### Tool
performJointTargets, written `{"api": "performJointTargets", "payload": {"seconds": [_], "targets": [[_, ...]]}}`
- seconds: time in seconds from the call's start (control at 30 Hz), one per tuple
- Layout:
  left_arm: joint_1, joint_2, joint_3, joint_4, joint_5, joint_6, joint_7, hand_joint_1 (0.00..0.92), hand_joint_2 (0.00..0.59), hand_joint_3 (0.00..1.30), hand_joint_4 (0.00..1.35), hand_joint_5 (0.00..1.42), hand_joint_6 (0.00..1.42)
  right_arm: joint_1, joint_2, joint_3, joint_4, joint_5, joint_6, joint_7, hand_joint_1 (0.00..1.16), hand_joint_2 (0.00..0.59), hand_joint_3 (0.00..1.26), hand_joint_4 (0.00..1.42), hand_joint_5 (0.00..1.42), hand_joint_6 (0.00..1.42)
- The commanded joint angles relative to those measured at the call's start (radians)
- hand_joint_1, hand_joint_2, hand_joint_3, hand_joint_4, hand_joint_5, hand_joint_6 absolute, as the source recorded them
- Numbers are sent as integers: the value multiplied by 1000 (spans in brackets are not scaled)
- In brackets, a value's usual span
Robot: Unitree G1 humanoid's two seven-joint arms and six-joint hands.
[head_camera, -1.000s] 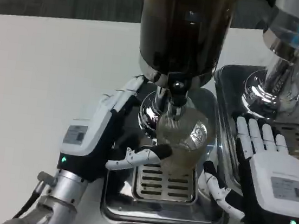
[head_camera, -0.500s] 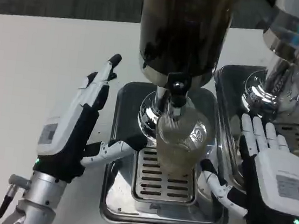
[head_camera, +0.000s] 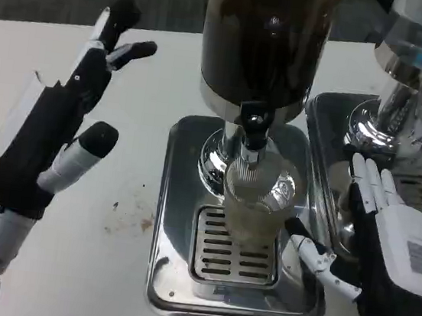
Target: Grasp the cup under the faucet to collect the drink, then remove the cup.
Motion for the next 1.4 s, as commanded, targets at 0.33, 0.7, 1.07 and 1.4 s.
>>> {"api": "performJointTargets", "payload": {"seconds": [0.33,0.7,1.07,1.4], "targets": [[-109,-74,22,-83,8,99,-287,0,55,28,10,209,114,24,8,-12,-16,-5,-32,-17,314,287,0,0,0,135],[-164,-162,10,-17,3,152,-402,0,57,54,46,246,140,34,18,-16,-25,-12,-25,-32,323,303,0,0,0,144],[-92,-188,3,-88,27,145,-446,0,62,80,65,278,161,33,25,-20,-21,-16,-30,-34,326,303,0,0,0,146],[-112,-205,6,-42,44,146,-466,0,69,86,74,280,164,25,27,-18,-15,-16,-33,-32,326,303,0,0,0,146]]}}
